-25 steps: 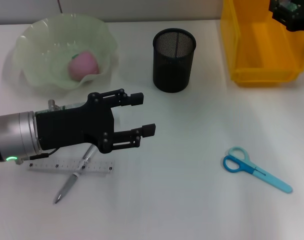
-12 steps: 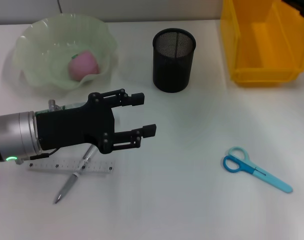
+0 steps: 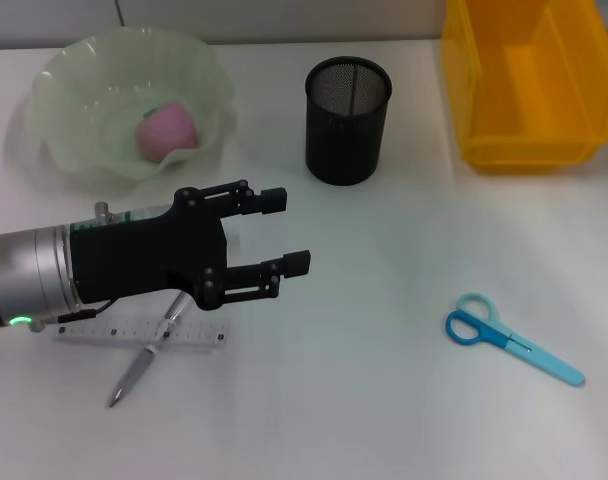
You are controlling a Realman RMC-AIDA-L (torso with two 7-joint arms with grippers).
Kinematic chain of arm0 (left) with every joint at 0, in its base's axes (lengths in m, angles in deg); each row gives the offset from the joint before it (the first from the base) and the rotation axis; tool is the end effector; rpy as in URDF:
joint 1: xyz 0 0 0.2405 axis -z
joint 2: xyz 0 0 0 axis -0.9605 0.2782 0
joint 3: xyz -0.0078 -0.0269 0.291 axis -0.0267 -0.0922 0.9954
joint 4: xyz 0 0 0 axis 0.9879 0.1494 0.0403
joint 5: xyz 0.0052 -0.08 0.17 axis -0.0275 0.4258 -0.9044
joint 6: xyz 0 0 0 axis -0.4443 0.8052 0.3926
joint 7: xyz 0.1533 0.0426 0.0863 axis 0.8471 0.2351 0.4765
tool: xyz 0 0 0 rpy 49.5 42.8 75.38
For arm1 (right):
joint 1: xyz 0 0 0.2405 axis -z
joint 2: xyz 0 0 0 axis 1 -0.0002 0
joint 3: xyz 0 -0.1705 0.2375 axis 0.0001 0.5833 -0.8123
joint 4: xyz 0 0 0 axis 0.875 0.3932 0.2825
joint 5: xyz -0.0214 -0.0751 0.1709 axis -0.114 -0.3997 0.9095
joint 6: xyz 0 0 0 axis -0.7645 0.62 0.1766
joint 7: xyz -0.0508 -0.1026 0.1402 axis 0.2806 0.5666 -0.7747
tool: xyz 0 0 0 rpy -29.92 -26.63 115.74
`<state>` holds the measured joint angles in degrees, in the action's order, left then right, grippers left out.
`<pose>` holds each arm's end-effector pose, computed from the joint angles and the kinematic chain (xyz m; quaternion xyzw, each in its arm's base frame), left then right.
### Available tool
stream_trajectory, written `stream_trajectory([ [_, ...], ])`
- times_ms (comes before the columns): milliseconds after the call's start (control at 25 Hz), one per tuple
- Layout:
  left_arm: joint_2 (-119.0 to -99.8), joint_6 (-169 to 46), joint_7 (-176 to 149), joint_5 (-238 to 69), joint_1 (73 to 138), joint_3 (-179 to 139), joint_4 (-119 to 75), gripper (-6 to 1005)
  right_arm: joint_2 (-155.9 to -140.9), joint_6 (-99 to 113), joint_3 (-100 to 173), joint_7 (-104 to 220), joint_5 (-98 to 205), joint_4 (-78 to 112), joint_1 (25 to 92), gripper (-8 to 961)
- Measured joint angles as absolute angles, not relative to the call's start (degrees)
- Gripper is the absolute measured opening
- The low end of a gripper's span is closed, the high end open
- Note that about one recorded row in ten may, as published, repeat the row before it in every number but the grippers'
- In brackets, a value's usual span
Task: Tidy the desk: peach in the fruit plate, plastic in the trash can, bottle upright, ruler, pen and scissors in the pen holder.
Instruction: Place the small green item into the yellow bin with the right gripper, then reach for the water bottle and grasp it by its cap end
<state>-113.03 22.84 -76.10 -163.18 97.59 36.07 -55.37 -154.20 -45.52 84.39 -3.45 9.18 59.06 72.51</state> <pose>-0.2367 0.2979 -0.0657 -0.9366 -0.0905 -0.3245 0.0966 0.2867 0.3900 0.0652 -0.7493 0.2190 0.3996 0.4806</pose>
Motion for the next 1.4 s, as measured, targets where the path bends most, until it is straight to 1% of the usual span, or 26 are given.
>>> stream_trajectory([
  [40, -113.03, 22.84, -76.1, -163.18, 97.59, 36.07, -55.37, 727, -154.32, -45.35, 83.96, -3.68, 9.25, 59.35, 72.58, 674],
  [120, -113.02, 22.89, -76.22, -163.15, 97.72, 36.21, -55.6, 727, -154.03, -42.27, 84.22, -7.18, 7.14, 61.14, 72.66, 672],
  [200, -113.02, 23.04, -76.3, -163.07, 97.82, 36.24, -55.66, 727, -153.4, -40.3, 85.38, -12.81, 1.65, 63.63, 72.95, 670],
  [240, -113.02, 23.04, -76.3, -163.07, 97.82, 36.24, -55.66, 727, -153.81, -39.45, 84.79, -13.5, 0.37, 64.36, 72.84, 669],
  [280, -112.99, 23.13, -76.23, -163.07, 97.83, 35.82, -55.4, 727, -154.61, -38.14, 83.39, -13.84, -1.03, 64.81, 72.52, 668],
  [440, -113.01, 23.0, -76.15, -163.05, 97.92, 35.75, -55.24, 727, -154.76, -41.31, 81.82, -11.11, -0.82, 64.14, 72.44, 664],
  [480, -113.02, 22.94, -76.1, -162.99, 97.81, 35.68, -55.19, 727, -154.06, -41.8, 82.15, -11.67, -0.18, 63.14, 72.06, 663],
  [600, -113.02, 22.88, -76.1, -162.99, 97.78, 35.67, -55.18, 727, -154.01, -43.17, 82.37, -11.12, -0.49, 62.58, 71.91, 661],
  [680, -113.04, 22.89, -76.1, -162.99, 97.74, 35.65, -55.17, 727, -155.14, -44.57, 80.23, -8.83, -0.45, 62.27, 71.86, 659],
  [720, -113.04, 22.89, -76.1, -162.99, 97.74, 35.65, -55.17, 727, -155.14, -44.57, 80.23, -8.83, -0.45, 62.27, 71.86, 659],
  [1000, -113.06, 22.89, -76.07, -162.89, 97.62, 35.42, -55.14, 727, -154.88, -51.92, 79.69, -8.56, -0.55, 60.95, 72.73, 659],
  [1240, -113.06, 22.92, -75.89, -162.54, 97.64, 35.3, -55.14, 727, -154.52, -59.96, 79.64, -8.92, -1.41, 61.15, 75.26, 659],
  [1280, -113.01, 23.28, -75.87, -162.53, 97.43, 34.86, -55.14, 728, -154.29, -64.2, 79.63, -9.03, -2.68, 61.46, 76.55, 659],
  [1320, -113.01, 23.28, -75.87, -162.53, 97.43, 34.86, -55.14, 728, -154.29, -64.2, 79.63, -9.03, -2.68, 61.46, 76.55, 659],
  [1400, -113.01, 23.3, -75.87, -162.53, 97.37, 34.83, -55.14, 728, -153.78, -68.21, 79.6, -9.37, -4.54, 61.6, 77.31, 659],
])
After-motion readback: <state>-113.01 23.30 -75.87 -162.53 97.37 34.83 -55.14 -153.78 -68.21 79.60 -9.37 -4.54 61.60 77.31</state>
